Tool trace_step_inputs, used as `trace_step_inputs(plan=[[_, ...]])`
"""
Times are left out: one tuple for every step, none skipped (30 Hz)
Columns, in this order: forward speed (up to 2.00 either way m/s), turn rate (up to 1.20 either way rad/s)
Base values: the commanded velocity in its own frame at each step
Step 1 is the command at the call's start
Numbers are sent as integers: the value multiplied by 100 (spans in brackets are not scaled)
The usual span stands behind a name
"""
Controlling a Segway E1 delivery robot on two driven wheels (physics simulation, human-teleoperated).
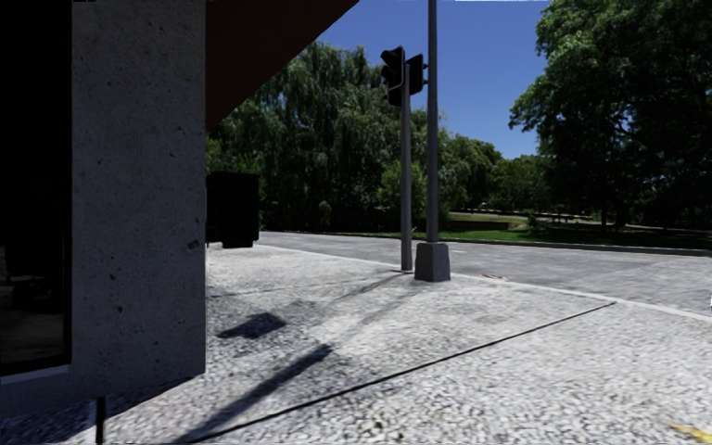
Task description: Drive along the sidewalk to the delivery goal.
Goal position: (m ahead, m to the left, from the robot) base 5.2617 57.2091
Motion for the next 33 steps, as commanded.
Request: trace_step_inputs(plan=[[149,-35],[164,-10],[200,0],[200,0],[200,0],[200,0],[200,0],[200,0],[200,0],[200,0],[200,0],[200,0],[200,0],[200,0],[200,3],[200,13],[200,21],[200,24],[200,28],[200,28],[200,30],[200,34],[200,38],[200,45],[200,49],[200,49],[200,50],[200,50],[200,50],[200,50],[200,50],[200,50],[200,50]])
